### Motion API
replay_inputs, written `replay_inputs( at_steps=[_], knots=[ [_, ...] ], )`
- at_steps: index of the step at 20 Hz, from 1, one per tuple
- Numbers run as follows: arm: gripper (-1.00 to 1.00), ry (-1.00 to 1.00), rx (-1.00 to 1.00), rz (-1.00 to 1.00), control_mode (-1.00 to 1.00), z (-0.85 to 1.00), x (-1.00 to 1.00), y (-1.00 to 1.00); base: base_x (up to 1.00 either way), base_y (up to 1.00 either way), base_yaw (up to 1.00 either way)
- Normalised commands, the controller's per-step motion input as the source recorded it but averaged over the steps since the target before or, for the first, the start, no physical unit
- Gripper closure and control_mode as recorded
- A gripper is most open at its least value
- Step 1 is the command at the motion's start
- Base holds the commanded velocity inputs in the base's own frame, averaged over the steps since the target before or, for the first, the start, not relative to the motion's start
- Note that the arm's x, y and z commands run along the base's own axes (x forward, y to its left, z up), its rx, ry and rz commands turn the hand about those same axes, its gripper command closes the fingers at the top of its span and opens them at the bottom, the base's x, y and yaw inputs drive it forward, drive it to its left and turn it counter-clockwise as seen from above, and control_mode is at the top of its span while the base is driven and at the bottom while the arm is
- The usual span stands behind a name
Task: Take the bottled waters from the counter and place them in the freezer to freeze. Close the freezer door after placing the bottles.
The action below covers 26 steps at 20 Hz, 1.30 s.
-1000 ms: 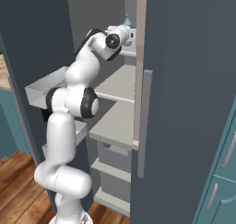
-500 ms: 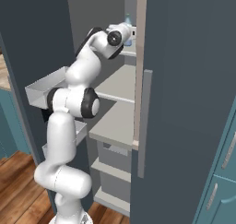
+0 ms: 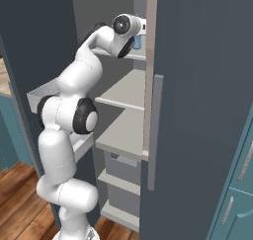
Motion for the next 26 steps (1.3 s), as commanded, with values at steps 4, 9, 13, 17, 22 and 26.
replay_inputs(
  at_steps=[4,9,13,17,22,26],
  knots=[
    [-1.0,0.26,0.0,-0.04,-1.0,0.05,-0.66,0.39,0.0,0.0,0.0],
    [-1.0,0.1,0.04,-0.04,-1.0,0.0,-0.75,0.07,0.0,0.0,0.0],
    [-1.0,0.07,0.0,-0.03,-1.0,0.0,-0.79,0.01,0.0,0.0,0.0],
    [-1.0,0.1,0.01,-0.01,-1.0,-0.19,-0.6,0.02,0.0,0.0,0.0],
    [-1.0,0.15,0.01,0.0,-1.0,-0.3,-0.3,0.04,0.0,0.0,0.0],
    [-1.0,0.1,0.02,0.0,-1.0,-0.07,-0.75,0.21,0.0,0.0,0.0]
  ],
)
